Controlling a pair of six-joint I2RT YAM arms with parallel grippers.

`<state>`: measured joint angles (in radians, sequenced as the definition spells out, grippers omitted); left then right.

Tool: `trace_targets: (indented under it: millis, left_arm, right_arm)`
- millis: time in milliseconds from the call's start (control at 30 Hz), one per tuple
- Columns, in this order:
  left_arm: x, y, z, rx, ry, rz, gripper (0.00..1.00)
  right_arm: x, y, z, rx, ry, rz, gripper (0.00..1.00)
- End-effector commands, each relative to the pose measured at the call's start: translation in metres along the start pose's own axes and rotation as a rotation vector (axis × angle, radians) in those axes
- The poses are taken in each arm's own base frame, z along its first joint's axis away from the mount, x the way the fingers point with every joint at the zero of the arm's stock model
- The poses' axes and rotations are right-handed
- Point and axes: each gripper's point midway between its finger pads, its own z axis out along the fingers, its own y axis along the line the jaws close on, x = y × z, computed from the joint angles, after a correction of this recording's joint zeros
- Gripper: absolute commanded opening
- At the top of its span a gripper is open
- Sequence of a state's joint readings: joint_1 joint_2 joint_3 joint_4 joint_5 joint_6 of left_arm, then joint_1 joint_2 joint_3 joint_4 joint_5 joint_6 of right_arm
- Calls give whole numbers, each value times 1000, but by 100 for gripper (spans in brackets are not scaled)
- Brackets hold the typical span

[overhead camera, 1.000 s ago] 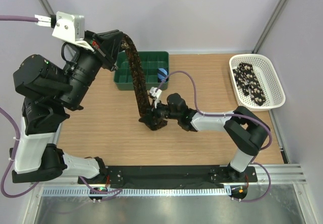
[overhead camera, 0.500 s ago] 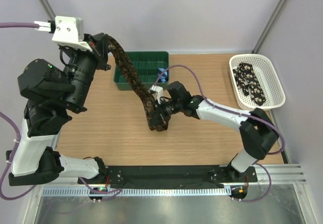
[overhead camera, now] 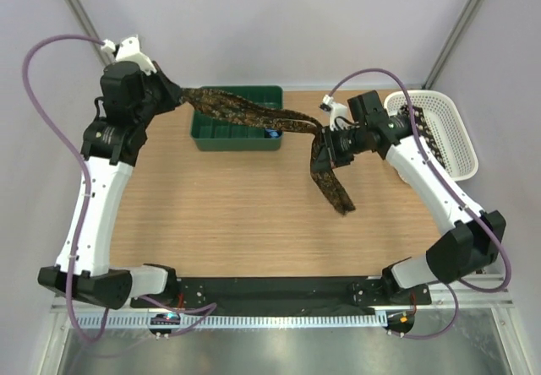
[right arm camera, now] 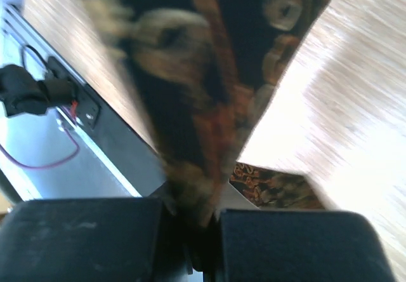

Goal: Roll the ties
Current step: Flatten the tie

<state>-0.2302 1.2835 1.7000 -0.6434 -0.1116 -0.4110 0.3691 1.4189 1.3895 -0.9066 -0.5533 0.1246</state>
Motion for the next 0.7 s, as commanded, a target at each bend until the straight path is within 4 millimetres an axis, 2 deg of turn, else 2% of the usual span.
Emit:
trace_targets:
  millis: [0,33,67,100,133,167,200,233,267,300,333,400,467,533,567,600,667]
  left_arm:
    - [47,-14,-7,156,162,-180,0]
    - [48,-12,-10,153,138,-190,0]
    - [63,-1,-14,121,128,-196,0]
    - [76,7,-9,94,154,-196,0]
    - [73,10,-24,88,121,-194,1]
    - [81,17,-28,63,127,-193,1]
    - [94,26,-38,34,138,-190,0]
    - [102,32,-41,14,146,-191,0]
    - [108,36,-47,1,146,-204,0]
    - [112,39,-51,-5,140,-213,1]
    - [128,44,-58,-9,150,-221,0]
    - [140,53,-62,-41,140,-262,1]
    - [164,62,-64,-56,153,-287,1]
    - [174,66,-58,-65,150,-310,1]
    - [189,74,-54,-100,183,-315,0]
    - [195,83,-52,-138,192,-324,0]
    - [206,105,-49,-234,178,-332,0]
  right_arm:
    - [24,-10,-8,63,183,-21,1]
    - [27,-9,-5,53,199,-46,1]
    - [30,3,-3,-17,208,-55,1]
    - [36,10,0,-55,220,-75,1]
    - [50,12,6,-68,258,-79,1]
    - [61,23,12,-81,284,-119,1]
    - [70,23,15,-68,305,-128,1]
    - [88,18,21,-53,349,-111,1]
    - [95,22,26,-51,352,-110,1]
    - [105,18,29,-40,368,-114,1]
    - [124,5,34,19,413,-82,1]
    - [134,-1,41,67,431,-88,1]
    - [133,-1,42,65,460,-86,1]
    - [128,-8,50,91,488,-82,8]
    - [126,-11,55,95,492,-89,12]
    - [128,-17,65,94,531,-73,20]
    - [120,-21,77,55,542,-75,24]
